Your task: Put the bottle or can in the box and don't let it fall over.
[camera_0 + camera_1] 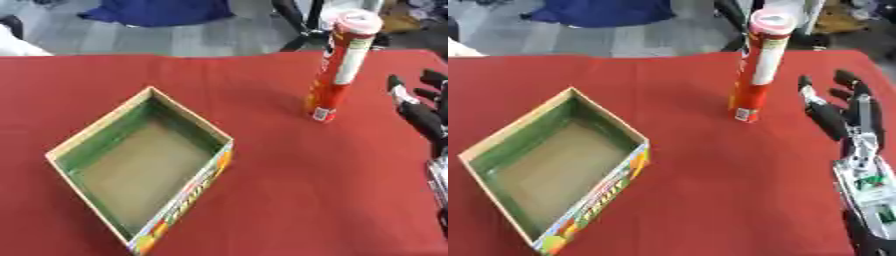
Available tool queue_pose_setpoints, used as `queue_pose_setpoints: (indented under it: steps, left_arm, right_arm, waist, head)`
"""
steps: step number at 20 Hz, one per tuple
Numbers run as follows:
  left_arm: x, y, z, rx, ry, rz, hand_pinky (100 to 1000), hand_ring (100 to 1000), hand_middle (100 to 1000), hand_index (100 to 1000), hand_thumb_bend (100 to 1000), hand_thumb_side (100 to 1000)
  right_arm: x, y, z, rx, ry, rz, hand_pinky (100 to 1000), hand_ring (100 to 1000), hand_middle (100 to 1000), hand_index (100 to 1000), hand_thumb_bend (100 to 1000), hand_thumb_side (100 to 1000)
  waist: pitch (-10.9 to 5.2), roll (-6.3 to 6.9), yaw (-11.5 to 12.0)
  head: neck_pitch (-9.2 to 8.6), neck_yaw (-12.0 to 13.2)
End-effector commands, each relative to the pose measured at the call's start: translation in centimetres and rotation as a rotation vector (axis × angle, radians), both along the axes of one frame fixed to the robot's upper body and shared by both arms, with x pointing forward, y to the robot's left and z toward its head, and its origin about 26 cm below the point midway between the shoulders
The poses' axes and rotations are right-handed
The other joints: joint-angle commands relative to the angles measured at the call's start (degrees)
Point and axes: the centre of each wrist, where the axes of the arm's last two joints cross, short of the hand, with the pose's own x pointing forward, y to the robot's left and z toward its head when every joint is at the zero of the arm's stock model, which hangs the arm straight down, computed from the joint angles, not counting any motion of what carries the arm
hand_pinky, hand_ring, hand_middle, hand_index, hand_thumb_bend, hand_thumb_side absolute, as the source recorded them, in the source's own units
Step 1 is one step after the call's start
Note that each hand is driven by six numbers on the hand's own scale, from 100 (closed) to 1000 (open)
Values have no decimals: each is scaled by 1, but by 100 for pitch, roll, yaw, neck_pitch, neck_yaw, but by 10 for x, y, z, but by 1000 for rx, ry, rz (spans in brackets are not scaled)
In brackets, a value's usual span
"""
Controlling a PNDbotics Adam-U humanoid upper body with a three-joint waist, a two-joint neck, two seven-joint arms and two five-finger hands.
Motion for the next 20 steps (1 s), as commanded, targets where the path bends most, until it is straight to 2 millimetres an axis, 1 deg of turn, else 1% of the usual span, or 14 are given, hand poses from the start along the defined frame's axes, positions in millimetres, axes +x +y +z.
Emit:
queue_pose_setpoints:
  steps: [1,11,14,15,16,20]
  left_arm:
    - [-1,7,16,40,-33,8,815,862,774,796,288,845]
    - [-1,7,16,40,-32,8,815,862,774,796,288,845]
    - [-1,6,16,39,-33,7,815,863,774,796,288,845]
    - [-1,6,16,39,-32,6,815,863,774,796,286,847]
    - [-1,6,16,39,-32,6,815,863,774,796,288,845]
    - [-1,6,16,39,-32,6,815,862,774,796,289,845]
  right_arm:
    - [0,-4,7,-8,-21,-7,751,863,857,873,372,376]
    - [0,-1,5,-3,-16,8,752,865,859,874,378,376]
    - [0,3,5,-17,-13,46,755,879,873,885,401,373]
    - [1,4,5,-23,-10,61,756,885,877,890,468,342]
    - [1,6,6,-31,-7,78,757,891,885,896,420,373]
    - [2,13,7,-64,3,149,761,919,915,926,466,370]
  waist:
    - [-82,23,-2]
    - [-73,25,3]
    - [-71,23,9]
    - [-71,23,10]
    - [-72,24,13]
    - [-73,26,25]
  head:
    - [25,14]
    - [22,6]
    - [21,1]
    - [20,-1]
    - [16,-6]
    - [8,-30]
